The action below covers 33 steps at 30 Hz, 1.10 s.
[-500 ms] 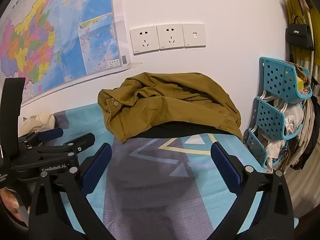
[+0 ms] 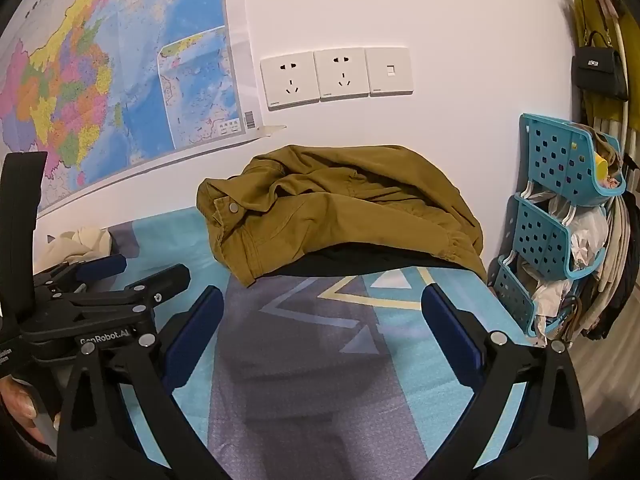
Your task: Fold large clothes
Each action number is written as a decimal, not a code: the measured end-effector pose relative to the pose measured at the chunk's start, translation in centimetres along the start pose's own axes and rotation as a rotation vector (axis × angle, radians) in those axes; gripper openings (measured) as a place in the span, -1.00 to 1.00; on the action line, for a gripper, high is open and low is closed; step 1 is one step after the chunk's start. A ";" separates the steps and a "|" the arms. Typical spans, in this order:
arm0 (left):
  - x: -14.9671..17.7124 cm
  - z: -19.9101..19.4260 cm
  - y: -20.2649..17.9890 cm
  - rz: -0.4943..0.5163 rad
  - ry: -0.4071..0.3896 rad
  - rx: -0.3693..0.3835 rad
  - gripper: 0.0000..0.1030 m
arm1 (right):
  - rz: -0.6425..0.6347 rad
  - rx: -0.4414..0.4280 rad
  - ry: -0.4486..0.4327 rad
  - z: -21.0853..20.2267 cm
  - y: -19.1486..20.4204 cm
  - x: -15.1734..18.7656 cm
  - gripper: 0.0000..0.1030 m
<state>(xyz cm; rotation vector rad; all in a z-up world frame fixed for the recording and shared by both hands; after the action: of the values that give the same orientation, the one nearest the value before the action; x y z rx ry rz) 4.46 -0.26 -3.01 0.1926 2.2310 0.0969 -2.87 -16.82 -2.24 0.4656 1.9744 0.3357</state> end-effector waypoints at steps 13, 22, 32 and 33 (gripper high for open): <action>-0.1 -0.1 0.0 -0.003 -0.005 -0.003 0.87 | -0.002 0.001 -0.002 0.0 0.0 0.0 0.90; 0.0 -0.2 0.0 -0.003 -0.008 -0.001 0.87 | 0.001 0.001 -0.002 0.1 -0.1 -0.1 0.89; 0.0 -0.2 -0.2 -0.004 -0.007 0.002 0.87 | 0.001 0.001 -0.002 0.0 -0.1 -0.2 0.89; 0.0 -0.2 -0.2 -0.004 -0.006 0.002 0.87 | 0.001 -0.002 -0.002 0.0 -0.2 -0.1 0.90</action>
<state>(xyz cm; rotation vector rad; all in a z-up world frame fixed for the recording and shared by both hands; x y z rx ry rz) 4.29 -0.49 -2.94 0.1890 2.2254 0.0919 -2.85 -17.03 -2.25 0.4656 1.9718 0.3385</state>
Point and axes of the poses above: each gripper's, at about its wrist camera, not at the fingertips, and z roughly the way its jaws point, y to its left, x to its underside, the point moved 6 cm from there along z, roughly the way its jaws point, and after that the axes turned 12 degrees about z, right-handed, at the moved point
